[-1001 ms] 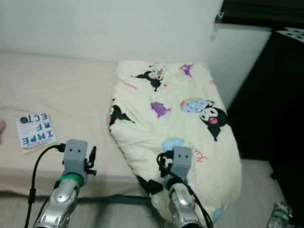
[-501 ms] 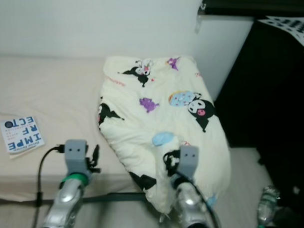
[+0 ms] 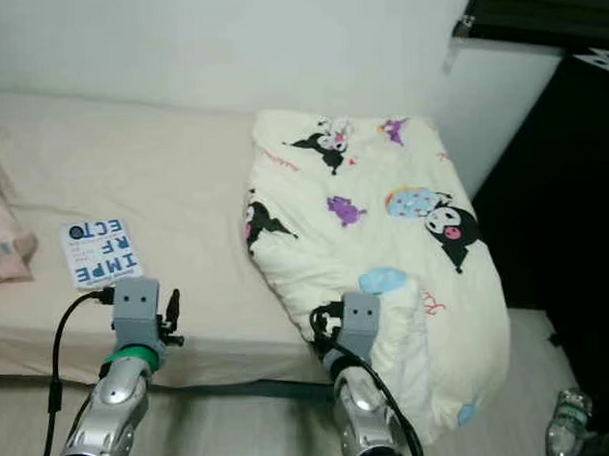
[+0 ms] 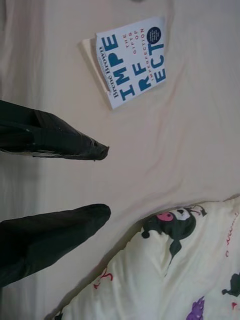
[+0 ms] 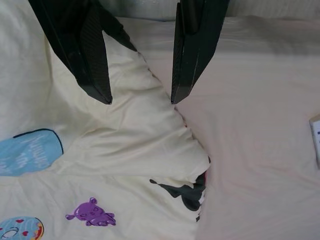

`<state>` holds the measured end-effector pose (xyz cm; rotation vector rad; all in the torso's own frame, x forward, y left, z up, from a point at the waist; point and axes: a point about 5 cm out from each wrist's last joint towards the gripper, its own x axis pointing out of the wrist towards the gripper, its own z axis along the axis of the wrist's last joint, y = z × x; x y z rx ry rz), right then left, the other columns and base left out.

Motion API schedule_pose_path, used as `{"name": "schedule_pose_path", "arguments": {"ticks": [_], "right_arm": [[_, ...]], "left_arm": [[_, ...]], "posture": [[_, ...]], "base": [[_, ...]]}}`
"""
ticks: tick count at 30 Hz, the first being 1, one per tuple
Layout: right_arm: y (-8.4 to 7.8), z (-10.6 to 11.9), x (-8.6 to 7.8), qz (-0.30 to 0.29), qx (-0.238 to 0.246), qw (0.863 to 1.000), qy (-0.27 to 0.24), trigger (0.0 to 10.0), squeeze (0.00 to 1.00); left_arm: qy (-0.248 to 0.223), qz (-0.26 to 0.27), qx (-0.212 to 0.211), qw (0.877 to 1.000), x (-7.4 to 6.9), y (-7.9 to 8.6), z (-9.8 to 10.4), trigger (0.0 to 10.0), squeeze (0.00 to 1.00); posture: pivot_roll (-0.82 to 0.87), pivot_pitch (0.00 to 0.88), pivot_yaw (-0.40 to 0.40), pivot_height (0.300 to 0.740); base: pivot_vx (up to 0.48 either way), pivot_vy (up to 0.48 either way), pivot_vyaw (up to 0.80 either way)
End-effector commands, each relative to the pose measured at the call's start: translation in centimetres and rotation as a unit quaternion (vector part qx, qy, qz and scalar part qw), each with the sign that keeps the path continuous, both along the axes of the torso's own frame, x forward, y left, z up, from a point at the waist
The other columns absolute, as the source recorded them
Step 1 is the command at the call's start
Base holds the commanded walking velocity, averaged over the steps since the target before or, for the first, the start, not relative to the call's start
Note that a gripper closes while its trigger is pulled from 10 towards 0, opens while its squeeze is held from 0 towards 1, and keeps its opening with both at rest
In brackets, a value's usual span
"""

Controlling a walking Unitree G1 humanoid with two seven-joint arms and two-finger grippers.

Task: Clean up the room

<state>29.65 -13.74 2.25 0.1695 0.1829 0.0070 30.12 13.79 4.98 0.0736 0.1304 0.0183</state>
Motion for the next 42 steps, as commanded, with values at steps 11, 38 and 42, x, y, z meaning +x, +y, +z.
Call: {"name": "schedule_pose_path", "arguments": {"ticks": [11,38,42], "right_arm": [[-0.69,-0.46,-0.3,-0.014,0.002,1.0,0.012,10.0,0.0],[-0.91,-0.57,-0.4,-0.015,-0.004,1.0,0.015,10.0,0.0],[-1.09,-0.54,-0.34,-0.016,-0.006,1.0,0.015,10.0,0.0]], "left_arm": [[0.021,-0.018,0.021,0.999,-0.27,-0.58,-0.76,10.0,0.0],[0.022,-0.023,0.018,0.999,-0.3,-0.88,-0.83,10.0,0.0],[0.025,-0.012,0.002,1.0,-0.15,-0.9,-0.83,10.0,0.0]], "posture": [[-0.01,0.0,0.02,0.74],[-0.02,0.0,0.02,0.74],[-0.03,0.0,0.019,0.74]], "base": [[0.0,-0.21,0.0],[0.0,-0.103,0.0],[0.0,0.0,0.0]]}}
